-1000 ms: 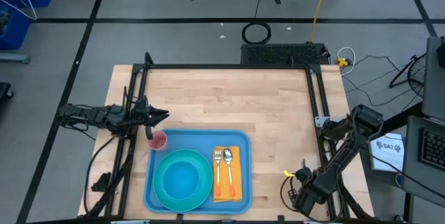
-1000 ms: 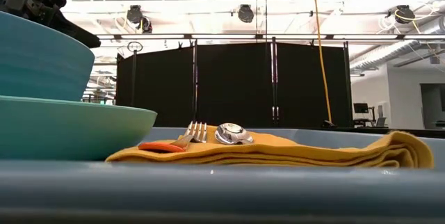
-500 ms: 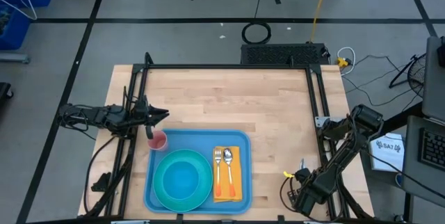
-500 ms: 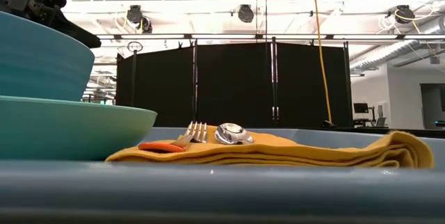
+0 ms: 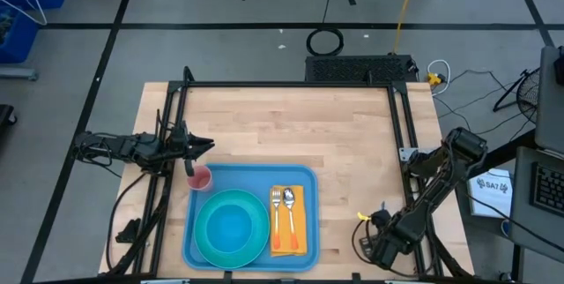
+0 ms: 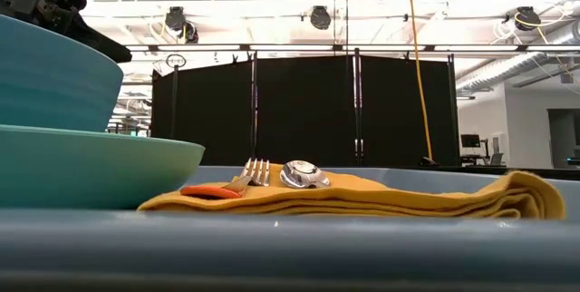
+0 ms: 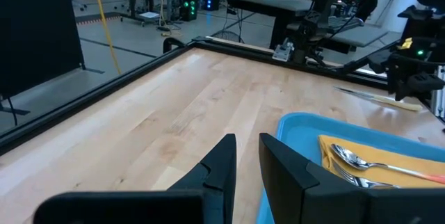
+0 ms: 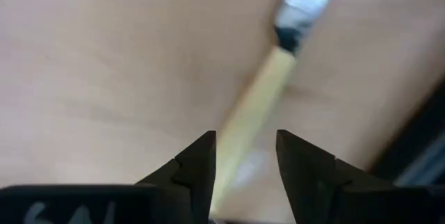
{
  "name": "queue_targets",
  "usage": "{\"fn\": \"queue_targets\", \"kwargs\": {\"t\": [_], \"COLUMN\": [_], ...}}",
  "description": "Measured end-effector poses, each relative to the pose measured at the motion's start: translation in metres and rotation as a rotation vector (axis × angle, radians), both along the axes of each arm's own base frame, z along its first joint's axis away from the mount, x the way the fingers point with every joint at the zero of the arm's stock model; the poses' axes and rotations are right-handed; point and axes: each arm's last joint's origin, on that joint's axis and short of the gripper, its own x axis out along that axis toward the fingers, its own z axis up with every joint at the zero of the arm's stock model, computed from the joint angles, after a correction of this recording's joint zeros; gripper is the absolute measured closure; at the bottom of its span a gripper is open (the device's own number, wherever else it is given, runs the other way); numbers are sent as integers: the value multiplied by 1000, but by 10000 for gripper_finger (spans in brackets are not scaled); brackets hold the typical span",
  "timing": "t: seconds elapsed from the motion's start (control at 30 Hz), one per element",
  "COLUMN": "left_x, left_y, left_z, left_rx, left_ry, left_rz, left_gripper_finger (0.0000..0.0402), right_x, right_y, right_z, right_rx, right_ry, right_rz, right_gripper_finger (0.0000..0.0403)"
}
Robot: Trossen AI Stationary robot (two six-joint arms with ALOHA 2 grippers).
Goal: Set up tray
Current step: Put the yellow knife on the yellow napkin
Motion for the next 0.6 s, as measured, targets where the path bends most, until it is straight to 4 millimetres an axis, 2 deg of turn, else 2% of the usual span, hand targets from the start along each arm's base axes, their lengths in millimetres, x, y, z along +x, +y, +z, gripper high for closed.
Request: {"fn": "queue_targets", "kwargs": {"t": [0.2,0.5,0.6], "left_x": [0,0,0], "left_y": [0,0,0], "left_z": [0,-1,-1], "left_rx": [1,2,2], "left_ry": [3,7,7], "left_rz": [-1,-1,-1], "left_gripper_finger": [334,334,334], "right_x": [4,3,2], "right_y": [-5,-9,-12], "right_z": [-9,-26,-30], "right_rx": [-25,29,22], "right_ry": [-6,-39,-43], "right_rz": [-20,-23,-10], "right_gripper_finger": [264,264,275]}}
